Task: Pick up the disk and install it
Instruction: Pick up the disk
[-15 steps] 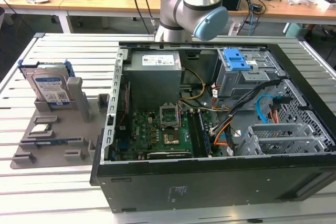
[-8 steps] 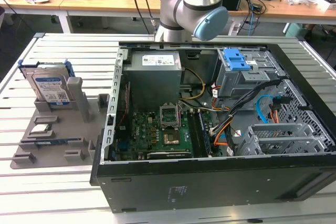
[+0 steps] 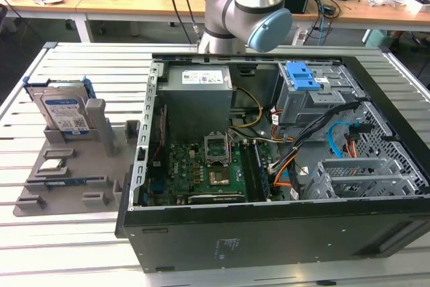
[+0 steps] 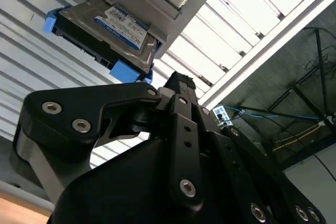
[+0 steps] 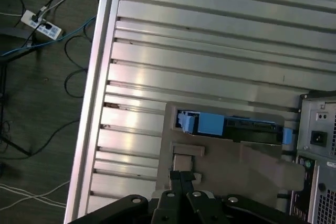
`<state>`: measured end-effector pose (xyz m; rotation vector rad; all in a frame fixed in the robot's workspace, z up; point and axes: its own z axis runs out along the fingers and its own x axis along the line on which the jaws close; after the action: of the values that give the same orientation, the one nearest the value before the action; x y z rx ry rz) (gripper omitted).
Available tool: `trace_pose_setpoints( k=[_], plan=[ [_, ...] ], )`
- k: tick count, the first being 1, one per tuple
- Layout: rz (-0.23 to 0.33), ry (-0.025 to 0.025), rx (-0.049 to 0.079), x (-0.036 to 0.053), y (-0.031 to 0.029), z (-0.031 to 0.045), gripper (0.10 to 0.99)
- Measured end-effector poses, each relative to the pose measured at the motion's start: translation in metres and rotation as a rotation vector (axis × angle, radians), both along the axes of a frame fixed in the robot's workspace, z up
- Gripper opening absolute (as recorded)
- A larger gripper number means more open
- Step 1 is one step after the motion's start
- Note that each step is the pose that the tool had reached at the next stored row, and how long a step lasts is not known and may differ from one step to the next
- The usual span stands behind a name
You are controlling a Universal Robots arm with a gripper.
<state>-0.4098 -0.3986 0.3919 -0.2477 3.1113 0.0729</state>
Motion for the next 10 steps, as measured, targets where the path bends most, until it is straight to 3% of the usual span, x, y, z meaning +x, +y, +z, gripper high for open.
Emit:
trace_pose_setpoints(
  k=[10],
  plan=[
    [0.139,0.0001,0.000,0.0000,0.0000,0.0000,0.106]
  ],
)
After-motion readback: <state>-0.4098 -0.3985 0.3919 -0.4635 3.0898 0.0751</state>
